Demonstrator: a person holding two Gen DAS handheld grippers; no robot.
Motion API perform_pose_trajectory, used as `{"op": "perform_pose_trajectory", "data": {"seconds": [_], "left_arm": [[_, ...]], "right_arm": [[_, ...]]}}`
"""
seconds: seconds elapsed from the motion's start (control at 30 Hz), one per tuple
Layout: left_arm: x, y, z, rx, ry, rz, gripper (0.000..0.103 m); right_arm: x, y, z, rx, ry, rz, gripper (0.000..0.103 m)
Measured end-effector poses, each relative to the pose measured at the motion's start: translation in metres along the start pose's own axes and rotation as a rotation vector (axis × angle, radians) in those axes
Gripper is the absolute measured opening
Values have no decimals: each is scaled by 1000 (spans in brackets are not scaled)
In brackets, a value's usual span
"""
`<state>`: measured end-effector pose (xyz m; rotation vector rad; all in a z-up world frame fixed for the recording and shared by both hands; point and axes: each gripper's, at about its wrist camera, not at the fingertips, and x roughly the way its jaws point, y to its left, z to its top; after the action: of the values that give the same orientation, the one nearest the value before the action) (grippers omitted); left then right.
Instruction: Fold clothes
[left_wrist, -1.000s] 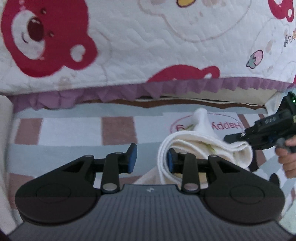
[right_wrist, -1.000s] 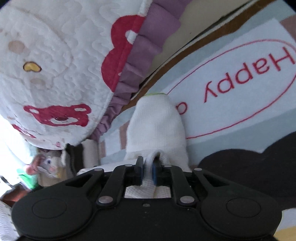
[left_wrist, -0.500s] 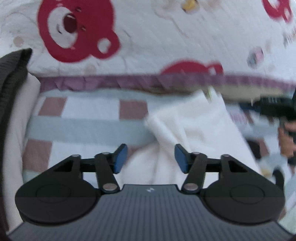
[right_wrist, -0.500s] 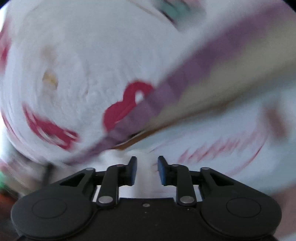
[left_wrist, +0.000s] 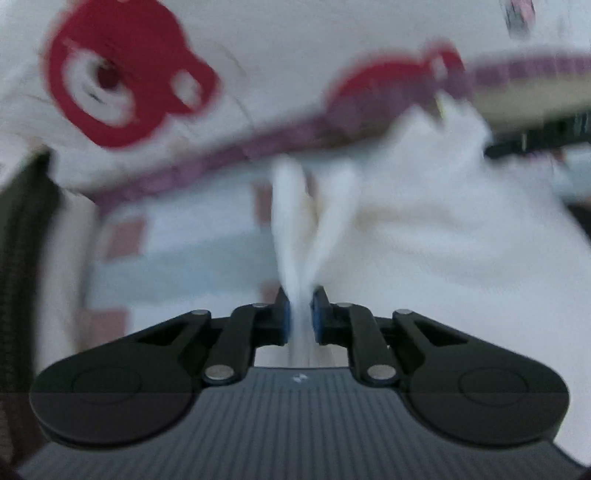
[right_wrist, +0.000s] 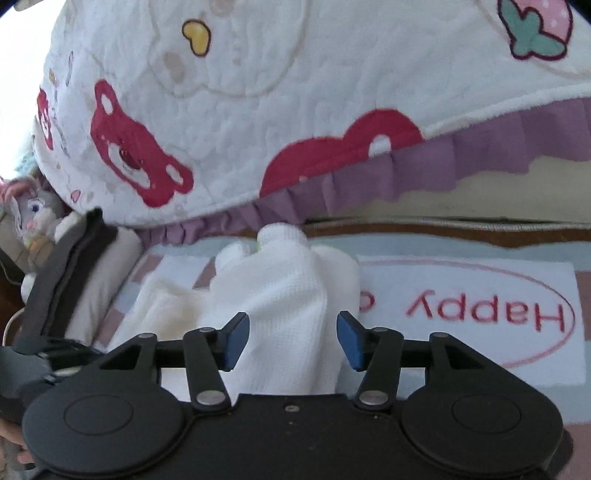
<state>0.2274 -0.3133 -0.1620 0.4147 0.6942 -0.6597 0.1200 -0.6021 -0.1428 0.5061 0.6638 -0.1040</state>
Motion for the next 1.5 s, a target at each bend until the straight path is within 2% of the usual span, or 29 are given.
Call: {"op": "perform_pose_trajectory", "data": {"seconds": [0.03,0.07,0.13,0.23,0.27,0.33,0.43,0.47,0.53,0.6,0.63,0.73,0.9,1.03,1.1,1.13,1.2,1.27,1.4,1.43,1.5], "left_arm": [[-4,8,1,-35,-22,31,11],[-4,15,0,-56,-28,72,11],[1,25,-6,-75,-17,133,12],[-2,34,-17,-107,14,147,14],[-8,35,-19,-112,2,127,15],[-29,31,-20,-115,-33,34,15],[-48,13,-22,-84,-46,-123,20],[-48,6,-22,-73,-34,-170,22],[-40,-4,-29,-86,32,-225,26],[-32,-8,-41,-108,107,-225,26],[-31,-7,-50,-115,129,-220,25],[-31,-7,-75,-136,193,-203,25],[-51,-17,-84,-113,231,-148,25],[-60,-13,-83,-152,241,-146,25],[-68,-9,-82,-136,214,-139,31],[-73,-4,-80,-130,181,-114,45],[-79,9,-76,-129,117,-67,59],[-77,22,-73,-145,88,-68,60],[-54,36,-73,-218,139,-172,60],[-49,37,-74,-230,149,-178,60],[-50,32,-75,-218,108,-142,59]], "right_arm": [[-4,0,1,-17,-31,-5,18],[-7,-1,3,-28,-53,-22,12],[-8,-5,7,-37,-64,-82,13],[-18,2,3,-72,-42,-133,15],[-21,4,1,-84,-34,-150,18],[-29,13,-3,-127,-24,-164,20],[-40,54,-20,-323,2,-78,31],[-38,64,-26,-382,27,-54,35],[-27,82,-38,-489,87,-42,35],[-13,89,-47,-560,125,-91,36],[-7,85,-51,-563,132,-121,37],[3,62,-56,-484,132,-156,51],[8,23,-65,-261,145,-74,53],[6,10,-68,-167,154,-32,56],[-5,13,-65,-128,135,-41,56],[-16,19,-66,-119,107,-47,56],[-39,31,-69,-114,55,-49,55],[-60,48,-79,-171,44,-31,55],[-85,72,-112,-255,95,-44,56],[-90,72,-121,-247,104,-52,56],[-100,68,-136,-205,114,-65,56]]}}
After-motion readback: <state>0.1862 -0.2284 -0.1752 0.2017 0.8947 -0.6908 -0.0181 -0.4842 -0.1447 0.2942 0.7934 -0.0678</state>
